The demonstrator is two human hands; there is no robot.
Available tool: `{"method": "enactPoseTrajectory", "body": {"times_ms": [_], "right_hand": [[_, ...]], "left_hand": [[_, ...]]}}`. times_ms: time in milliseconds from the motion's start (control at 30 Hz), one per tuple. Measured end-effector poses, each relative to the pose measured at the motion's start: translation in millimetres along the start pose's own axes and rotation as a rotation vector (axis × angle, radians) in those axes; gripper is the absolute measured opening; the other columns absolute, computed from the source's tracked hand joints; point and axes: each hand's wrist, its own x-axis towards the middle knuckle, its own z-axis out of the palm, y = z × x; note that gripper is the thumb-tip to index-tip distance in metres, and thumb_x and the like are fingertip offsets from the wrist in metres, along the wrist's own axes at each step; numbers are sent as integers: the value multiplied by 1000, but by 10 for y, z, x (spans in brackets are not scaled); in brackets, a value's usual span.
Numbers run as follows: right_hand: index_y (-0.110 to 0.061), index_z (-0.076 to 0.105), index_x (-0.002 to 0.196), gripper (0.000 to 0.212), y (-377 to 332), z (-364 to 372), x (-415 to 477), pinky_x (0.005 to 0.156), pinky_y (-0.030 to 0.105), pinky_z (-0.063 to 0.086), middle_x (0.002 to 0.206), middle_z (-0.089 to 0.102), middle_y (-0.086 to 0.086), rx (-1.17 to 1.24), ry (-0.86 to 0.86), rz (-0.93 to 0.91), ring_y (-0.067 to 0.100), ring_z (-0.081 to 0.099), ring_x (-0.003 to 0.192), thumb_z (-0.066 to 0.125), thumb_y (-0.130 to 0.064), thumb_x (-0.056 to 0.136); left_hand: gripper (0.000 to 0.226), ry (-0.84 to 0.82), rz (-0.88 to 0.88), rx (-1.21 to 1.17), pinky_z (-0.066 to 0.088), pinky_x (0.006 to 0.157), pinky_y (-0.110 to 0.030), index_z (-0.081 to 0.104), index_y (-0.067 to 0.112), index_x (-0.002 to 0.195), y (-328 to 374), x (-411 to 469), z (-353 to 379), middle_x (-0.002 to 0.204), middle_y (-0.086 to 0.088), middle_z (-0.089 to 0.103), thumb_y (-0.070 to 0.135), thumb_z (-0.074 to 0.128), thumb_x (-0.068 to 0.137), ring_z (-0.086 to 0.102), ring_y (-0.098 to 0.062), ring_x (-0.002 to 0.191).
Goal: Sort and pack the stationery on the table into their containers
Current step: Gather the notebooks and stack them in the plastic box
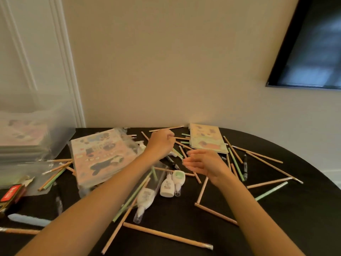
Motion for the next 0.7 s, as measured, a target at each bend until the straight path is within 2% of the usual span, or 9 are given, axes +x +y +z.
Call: {"method": "enactPoseTrajectory", "body": {"times_ms": [100,167,233,300,367,467,600,700], "right_hand": [[-8,61,103,18,86,-437,304,82,29,54,101,65,10,-94,265,-50,19,64,94,47,-2,94],[-9,61,115,26,162,-709,535,94,30,46,116,60,7,-258,421,-111,20,56,110,47,-3,93],[-13,58,121,32,207,-911,735,94,29,42,125,56,6,-440,492,-137,20,52,116,46,-5,93],[-15,55,125,35,240,-1044,951,95,35,47,129,56,8,-585,502,-133,21,54,115,45,-8,93],[-16,53,129,38,261,-1101,1126,92,36,49,131,55,9,-710,492,-128,23,55,114,45,-10,93],[-16,51,131,40,286,-1138,1330,93,37,48,130,55,11,-881,444,-104,26,53,116,43,-13,92],[-14,58,114,28,343,-1165,1452,89,39,49,114,59,12,-968,399,-71,27,57,103,41,-13,91],[-11,62,103,23,360,-1186,1482,87,42,50,104,62,12,-933,439,-108,25,59,95,43,-10,90]], "left_hand": [[28,-158,-97,-101,44,98,-33,65,10,110,196,265,368,121,-9,61,17,41,95,56,-23,113],[28,-235,-214,-172,50,92,-36,60,6,113,265,446,577,119,-10,59,17,41,96,58,-23,107],[33,-265,-356,-257,53,83,-31,50,3,127,292,630,743,120,-10,56,15,43,96,58,-21,101],[41,-264,-481,-324,53,80,-31,40,3,135,297,820,893,127,-13,52,14,46,96,58,-23,105],[47,-253,-554,-346,52,78,-30,34,5,139,278,957,1001,128,-16,51,14,48,95,57,-24,109],[47,-257,-596,-396,53,67,-26,33,6,139,246,1097,1147,125,-17,53,14,48,95,60,-22,99],[49,-211,-623,-527,52,64,-22,33,6,138,223,1210,1324,130,-14,47,8,53,93,60,-21,96],[44,-145,-605,-551,46,54,-19,40,3,131,248,1270,1417,110,-13,55,8,56,91,55,-13,68]]}}
